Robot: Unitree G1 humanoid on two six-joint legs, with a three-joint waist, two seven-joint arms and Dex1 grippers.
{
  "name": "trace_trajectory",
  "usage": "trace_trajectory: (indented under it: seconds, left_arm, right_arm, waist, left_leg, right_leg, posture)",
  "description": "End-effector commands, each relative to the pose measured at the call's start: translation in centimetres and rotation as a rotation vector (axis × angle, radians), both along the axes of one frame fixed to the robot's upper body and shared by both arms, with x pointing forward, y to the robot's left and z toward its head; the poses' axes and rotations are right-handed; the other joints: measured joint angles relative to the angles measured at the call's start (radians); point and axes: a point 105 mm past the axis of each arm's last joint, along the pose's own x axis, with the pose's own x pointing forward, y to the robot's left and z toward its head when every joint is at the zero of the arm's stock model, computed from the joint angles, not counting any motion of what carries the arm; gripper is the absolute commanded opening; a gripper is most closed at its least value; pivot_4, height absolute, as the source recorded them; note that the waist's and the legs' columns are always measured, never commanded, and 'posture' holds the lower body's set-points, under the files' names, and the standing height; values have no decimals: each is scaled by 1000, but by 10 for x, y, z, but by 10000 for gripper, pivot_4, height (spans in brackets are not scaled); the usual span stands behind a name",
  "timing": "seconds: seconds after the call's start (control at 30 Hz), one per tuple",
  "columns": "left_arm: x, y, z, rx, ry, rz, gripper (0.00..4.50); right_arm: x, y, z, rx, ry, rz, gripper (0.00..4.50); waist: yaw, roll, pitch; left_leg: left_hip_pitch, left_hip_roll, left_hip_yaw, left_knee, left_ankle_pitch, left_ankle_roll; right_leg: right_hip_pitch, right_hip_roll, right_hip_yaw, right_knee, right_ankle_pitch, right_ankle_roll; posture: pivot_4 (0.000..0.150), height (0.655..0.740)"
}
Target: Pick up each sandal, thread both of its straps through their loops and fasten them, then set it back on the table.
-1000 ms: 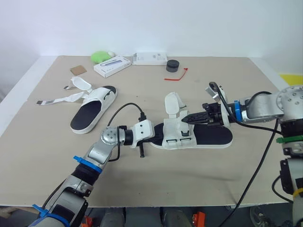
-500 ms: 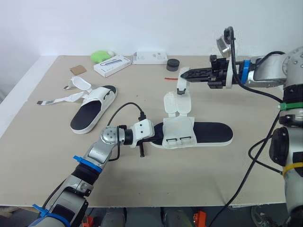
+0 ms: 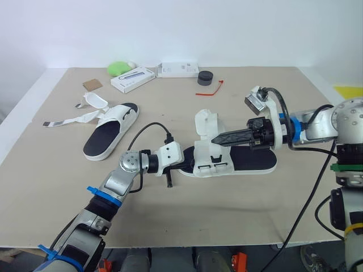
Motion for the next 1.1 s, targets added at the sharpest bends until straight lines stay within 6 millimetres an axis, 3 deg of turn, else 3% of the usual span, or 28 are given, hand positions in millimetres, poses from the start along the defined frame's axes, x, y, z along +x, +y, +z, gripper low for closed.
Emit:
trace_trajectory:
  seconds: [0.03,0.37,0.6,1.1]
  left_arm:
    - [1,1,-5,21,15,3,0]
    - [-3,1,-9,18,27,5,0]
    - [-2,4,-9,15,32,19,0]
    - [-4,2,-8,11,32,14,0]
  right_arm:
    - [13,-7,-3,-15,-23,-78,434]
    - [24,-16,-15,-74,-7,-113,434]
    - [11,-17,-25,-112,40,-60,434]
    - [12,-27,-47,-217,-21,-64,434]
  waist:
    - [0,0,0]
    - [0,0,0]
    - [0,0,0]
    - [0,0,0]
  left_leg:
    - [0,0,0,0,0,0]
    - [0,0,0,-1,0,0]
    - [0,0,0,-1,0,0]
    - [0,0,0,-1,0,0]
  right_leg:
    - [0,0,0,0,0,0]
    - [0,0,0,0,1,4]
    - [0,0,0,0,1,4]
    - [0,0,0,0,1,4]
  posture:
    - [1500,7400]
    - [1500,7400]
    - [1500,7400]
    - [1500,7400]
